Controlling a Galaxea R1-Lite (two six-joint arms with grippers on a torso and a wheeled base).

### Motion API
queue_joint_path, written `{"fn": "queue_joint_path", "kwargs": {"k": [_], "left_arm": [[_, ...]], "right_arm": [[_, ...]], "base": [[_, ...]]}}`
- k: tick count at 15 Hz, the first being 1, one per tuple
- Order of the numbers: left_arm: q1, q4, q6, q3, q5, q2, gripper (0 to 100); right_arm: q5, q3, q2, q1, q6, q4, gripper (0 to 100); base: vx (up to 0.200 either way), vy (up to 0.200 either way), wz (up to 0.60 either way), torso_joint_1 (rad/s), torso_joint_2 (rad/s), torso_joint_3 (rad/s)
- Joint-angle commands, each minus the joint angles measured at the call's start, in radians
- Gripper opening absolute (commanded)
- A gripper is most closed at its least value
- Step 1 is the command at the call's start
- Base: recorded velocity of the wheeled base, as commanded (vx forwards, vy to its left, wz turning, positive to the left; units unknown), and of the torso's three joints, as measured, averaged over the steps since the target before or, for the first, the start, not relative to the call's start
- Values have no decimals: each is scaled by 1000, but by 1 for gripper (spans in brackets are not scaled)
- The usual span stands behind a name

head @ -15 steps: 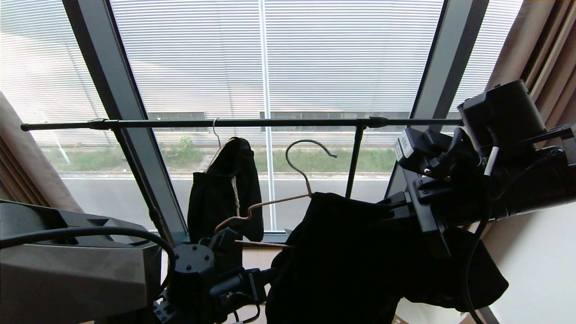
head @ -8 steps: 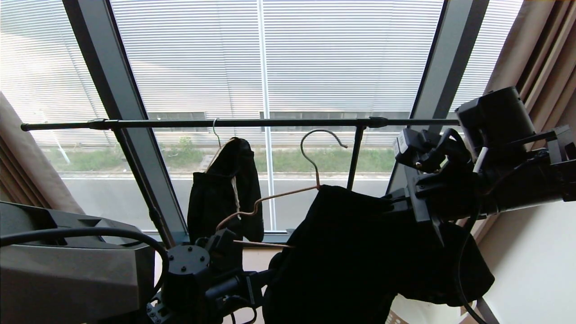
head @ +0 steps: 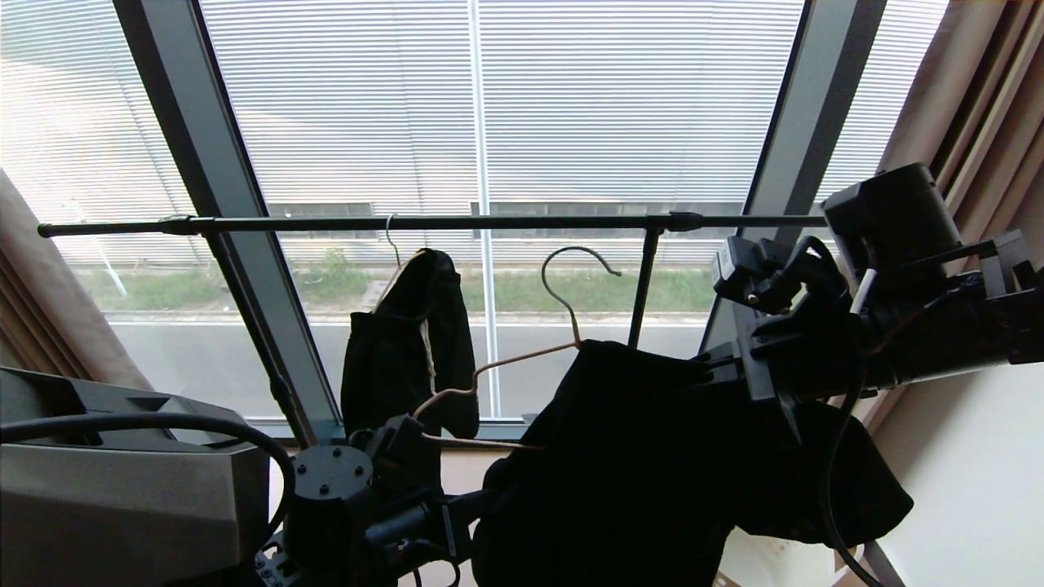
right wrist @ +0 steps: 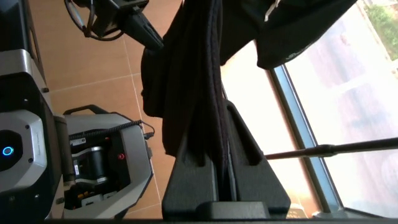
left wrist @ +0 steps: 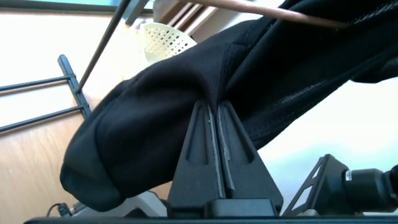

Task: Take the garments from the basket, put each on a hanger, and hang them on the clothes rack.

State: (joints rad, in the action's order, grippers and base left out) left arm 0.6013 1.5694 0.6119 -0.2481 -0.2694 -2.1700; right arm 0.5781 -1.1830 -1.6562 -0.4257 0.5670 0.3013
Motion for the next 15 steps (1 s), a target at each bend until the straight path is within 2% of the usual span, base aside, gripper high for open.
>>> {"fn": "queue_joint_path", "kwargs": {"k": [1, 6, 12, 15], "left_arm": [[-20, 1, -1, -2, -1, 10, 0], [-81, 1, -18, -10, -2, 41, 0], [-135, 1, -20, -30, -4, 75, 0], [-149, 1, -44, -30, -4, 87, 0]], "right_arm": [[2, 14, 24, 25, -1, 1, 0], [32, 65, 78, 67, -1, -1, 0], [34, 91, 98, 120, 1, -7, 0], [32, 143, 105, 140, 2, -87, 0]], "base": [[0, 0, 0, 0, 0, 0], [0, 0, 0, 0, 0, 0], [0, 0, 0, 0, 0, 0], [0, 0, 0, 0, 0, 0]]}}
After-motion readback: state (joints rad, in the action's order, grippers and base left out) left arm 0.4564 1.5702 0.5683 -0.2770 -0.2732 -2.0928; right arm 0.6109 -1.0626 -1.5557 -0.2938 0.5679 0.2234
